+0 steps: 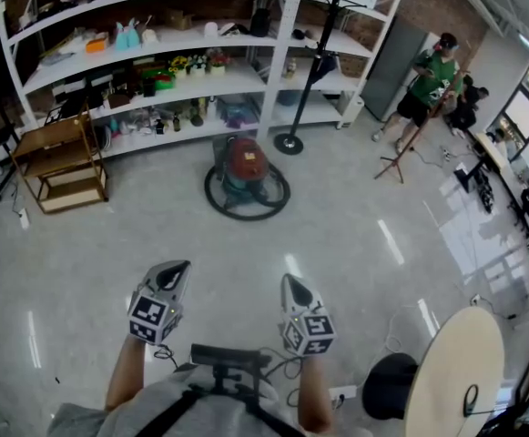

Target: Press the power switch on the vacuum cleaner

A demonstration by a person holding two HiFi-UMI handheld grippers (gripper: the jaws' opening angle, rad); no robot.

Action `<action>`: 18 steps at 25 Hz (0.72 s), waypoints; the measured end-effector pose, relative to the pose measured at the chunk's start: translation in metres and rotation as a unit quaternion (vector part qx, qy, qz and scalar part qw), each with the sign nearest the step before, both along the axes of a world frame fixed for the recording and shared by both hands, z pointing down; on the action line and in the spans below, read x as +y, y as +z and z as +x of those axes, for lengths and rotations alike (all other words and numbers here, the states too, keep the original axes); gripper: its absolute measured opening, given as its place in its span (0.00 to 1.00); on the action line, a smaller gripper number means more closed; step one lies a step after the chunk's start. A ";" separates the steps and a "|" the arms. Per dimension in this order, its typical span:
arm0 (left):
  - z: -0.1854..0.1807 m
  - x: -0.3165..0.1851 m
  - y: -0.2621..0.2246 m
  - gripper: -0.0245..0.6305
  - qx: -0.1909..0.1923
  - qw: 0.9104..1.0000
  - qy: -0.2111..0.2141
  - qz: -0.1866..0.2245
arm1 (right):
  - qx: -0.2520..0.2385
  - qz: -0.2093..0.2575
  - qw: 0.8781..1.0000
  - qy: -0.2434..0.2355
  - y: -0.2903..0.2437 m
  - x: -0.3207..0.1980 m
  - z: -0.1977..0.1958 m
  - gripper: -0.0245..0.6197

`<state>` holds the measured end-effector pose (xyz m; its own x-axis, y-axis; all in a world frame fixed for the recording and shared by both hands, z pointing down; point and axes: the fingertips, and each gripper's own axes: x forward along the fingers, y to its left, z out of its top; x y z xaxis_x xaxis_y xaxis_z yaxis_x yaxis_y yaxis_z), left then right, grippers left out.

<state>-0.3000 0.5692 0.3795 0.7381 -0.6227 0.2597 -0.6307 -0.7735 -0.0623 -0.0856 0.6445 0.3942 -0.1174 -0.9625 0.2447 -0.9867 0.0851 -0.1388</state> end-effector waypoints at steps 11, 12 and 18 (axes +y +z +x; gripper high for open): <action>0.035 0.006 0.001 0.05 -0.003 1.000 -0.006 0.017 | 0.016 0.000 1.000 -0.003 0.010 0.004 0.033 0.06; 0.038 0.007 0.001 0.05 -0.003 1.000 -0.006 0.016 | 0.016 -0.001 1.000 -0.003 0.011 0.004 0.036 0.06; 0.052 0.001 0.009 0.05 -0.011 1.000 -0.001 0.009 | 0.012 -0.006 1.000 0.002 0.014 0.001 0.051 0.06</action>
